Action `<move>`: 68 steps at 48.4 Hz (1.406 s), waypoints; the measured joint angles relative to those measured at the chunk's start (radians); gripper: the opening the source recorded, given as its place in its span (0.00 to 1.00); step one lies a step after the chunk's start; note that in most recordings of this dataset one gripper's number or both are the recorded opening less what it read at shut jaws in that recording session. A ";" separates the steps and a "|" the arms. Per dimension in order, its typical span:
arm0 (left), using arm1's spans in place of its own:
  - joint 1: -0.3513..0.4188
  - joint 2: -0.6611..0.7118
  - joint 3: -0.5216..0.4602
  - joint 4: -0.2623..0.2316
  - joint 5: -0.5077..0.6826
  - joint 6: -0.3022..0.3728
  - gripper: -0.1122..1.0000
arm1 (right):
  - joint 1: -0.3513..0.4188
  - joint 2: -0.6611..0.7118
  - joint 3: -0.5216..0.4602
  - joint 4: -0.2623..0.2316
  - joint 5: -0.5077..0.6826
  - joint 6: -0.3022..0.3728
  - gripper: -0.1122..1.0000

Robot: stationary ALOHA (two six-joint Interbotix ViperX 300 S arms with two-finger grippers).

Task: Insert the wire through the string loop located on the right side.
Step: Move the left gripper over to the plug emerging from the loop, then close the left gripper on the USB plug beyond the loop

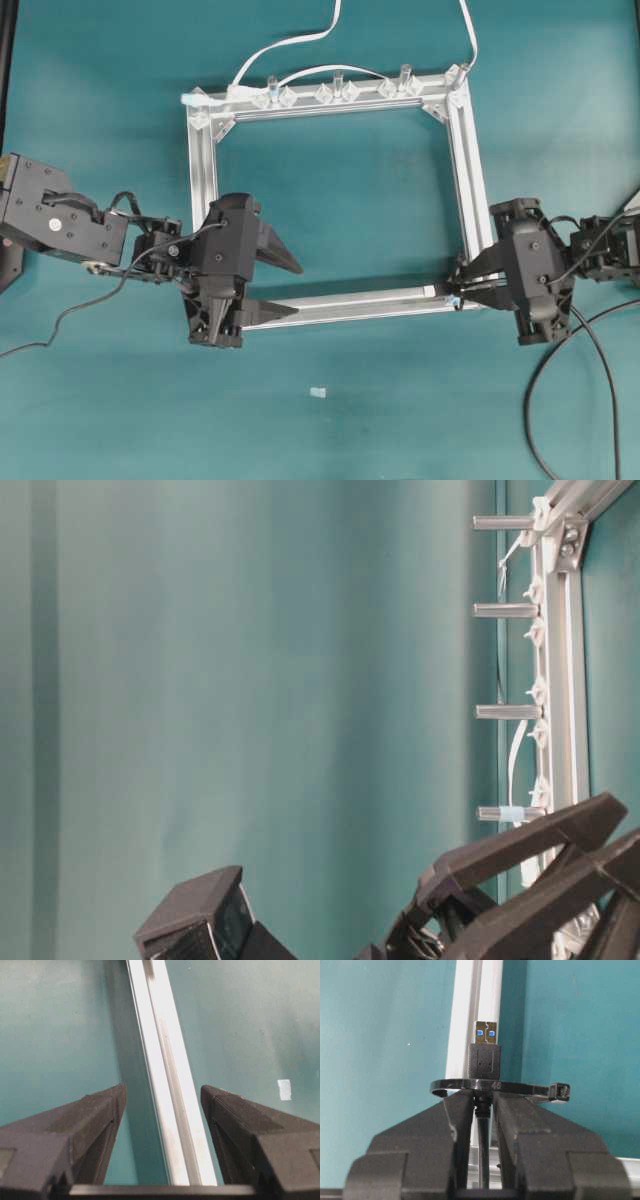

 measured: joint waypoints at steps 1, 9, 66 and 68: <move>0.002 0.000 0.000 0.000 -0.002 0.000 0.70 | 0.000 0.000 0.002 0.000 0.000 0.000 0.25; 0.000 0.009 -0.011 0.000 0.000 0.000 0.70 | 0.000 0.000 0.000 0.000 0.000 0.000 0.25; 0.057 0.468 -0.561 0.000 0.005 0.000 0.71 | 0.000 -0.002 0.008 0.000 -0.023 0.000 0.25; 0.057 0.469 -0.565 0.000 0.005 0.000 0.71 | 0.002 0.000 0.008 0.000 -0.023 0.000 0.25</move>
